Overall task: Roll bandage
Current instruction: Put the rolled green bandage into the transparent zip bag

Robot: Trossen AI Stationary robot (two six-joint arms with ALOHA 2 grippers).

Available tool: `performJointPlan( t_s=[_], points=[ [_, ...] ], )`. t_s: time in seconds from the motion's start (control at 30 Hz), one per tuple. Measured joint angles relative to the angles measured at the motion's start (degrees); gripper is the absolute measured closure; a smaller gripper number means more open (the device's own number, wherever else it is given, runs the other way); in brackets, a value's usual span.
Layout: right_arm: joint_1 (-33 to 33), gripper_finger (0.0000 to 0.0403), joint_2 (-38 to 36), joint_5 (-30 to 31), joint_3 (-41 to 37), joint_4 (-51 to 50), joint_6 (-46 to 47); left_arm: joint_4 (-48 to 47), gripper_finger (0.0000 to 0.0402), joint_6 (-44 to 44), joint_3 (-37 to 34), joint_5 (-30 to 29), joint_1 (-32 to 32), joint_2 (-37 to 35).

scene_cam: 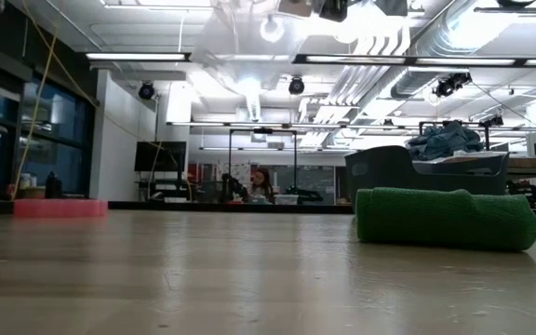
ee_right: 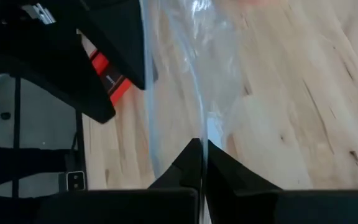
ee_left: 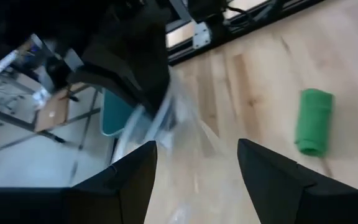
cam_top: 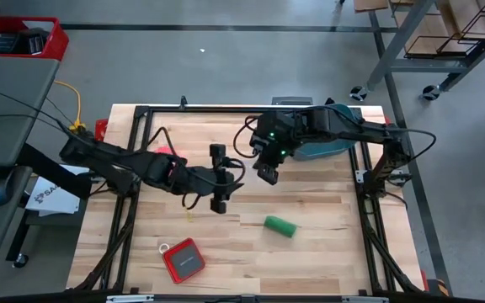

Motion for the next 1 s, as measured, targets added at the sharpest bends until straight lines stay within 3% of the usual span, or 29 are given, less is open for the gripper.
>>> performJointPlan(
  t_s=[0.3,0.57,1.0],
  points=[
    [0.33,0.0403,0.0,0.2,0.0,-2.1,-0.94,3.34,0.0179,7.55,2.09,-6.41,-1.57,0.3],
    [0.29,0.0403,0.0,0.25,0.0,-1.99,-2.16,2.13,0.0179,6.98,1.95,-1.12,0.62,0.59],
    [0.27,0.0403,0.0,0.62,0.0,-1.67,-2.85,0.15,0.0179,3.04,1.82,0.31,1.19,3.16]
  ],
)
